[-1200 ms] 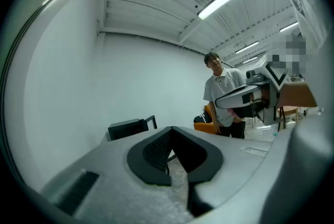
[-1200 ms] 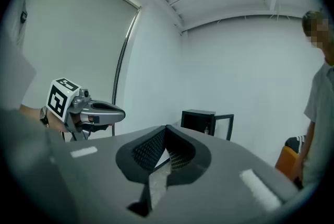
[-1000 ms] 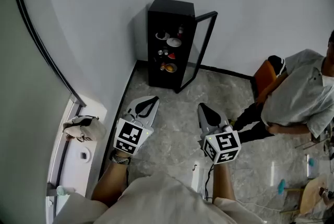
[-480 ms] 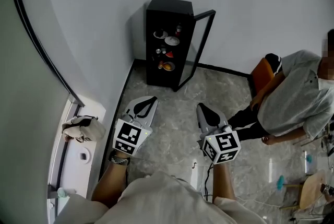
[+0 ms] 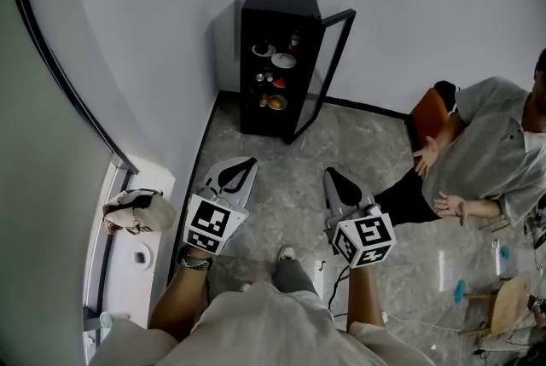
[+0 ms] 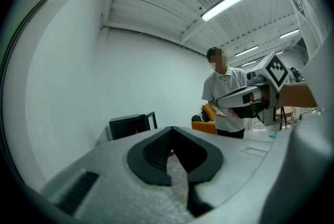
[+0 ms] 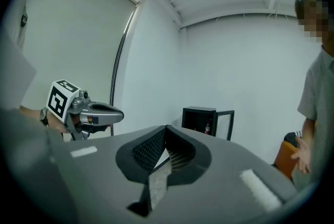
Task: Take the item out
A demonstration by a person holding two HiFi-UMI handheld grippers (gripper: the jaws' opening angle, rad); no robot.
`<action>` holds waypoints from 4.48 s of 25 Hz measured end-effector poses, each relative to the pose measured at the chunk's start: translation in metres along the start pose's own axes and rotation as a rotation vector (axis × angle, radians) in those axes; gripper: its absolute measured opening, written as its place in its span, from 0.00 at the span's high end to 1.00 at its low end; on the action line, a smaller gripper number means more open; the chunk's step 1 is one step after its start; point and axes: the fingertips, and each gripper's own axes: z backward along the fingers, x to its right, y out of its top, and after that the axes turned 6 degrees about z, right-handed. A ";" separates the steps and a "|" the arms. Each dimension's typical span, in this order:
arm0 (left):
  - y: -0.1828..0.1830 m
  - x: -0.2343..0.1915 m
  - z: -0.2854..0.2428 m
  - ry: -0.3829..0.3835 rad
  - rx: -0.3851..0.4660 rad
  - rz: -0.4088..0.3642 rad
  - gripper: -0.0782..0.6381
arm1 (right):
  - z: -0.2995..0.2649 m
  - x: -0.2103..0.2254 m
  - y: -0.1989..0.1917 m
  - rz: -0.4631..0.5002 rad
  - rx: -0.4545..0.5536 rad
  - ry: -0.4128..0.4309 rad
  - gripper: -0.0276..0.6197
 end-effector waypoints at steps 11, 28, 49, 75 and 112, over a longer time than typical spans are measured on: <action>0.010 -0.056 -0.109 0.051 -0.006 -0.019 0.88 | -0.092 0.089 -0.002 0.004 0.030 0.024 0.95; 0.043 -0.111 -0.301 0.114 -0.045 -0.037 0.88 | -0.215 0.252 0.005 0.002 0.023 0.118 0.95; 0.009 -0.257 -0.474 0.100 -0.133 -0.072 0.88 | -0.407 0.336 -0.039 -0.031 -0.066 0.127 0.95; -0.197 -0.362 -0.700 -0.228 -0.543 -0.351 0.76 | -0.551 0.409 -0.143 -0.129 -0.262 -0.052 0.95; -0.403 -0.415 -0.810 -0.237 -0.753 -0.974 0.71 | -0.544 0.440 -0.252 -0.286 -0.445 -0.215 0.95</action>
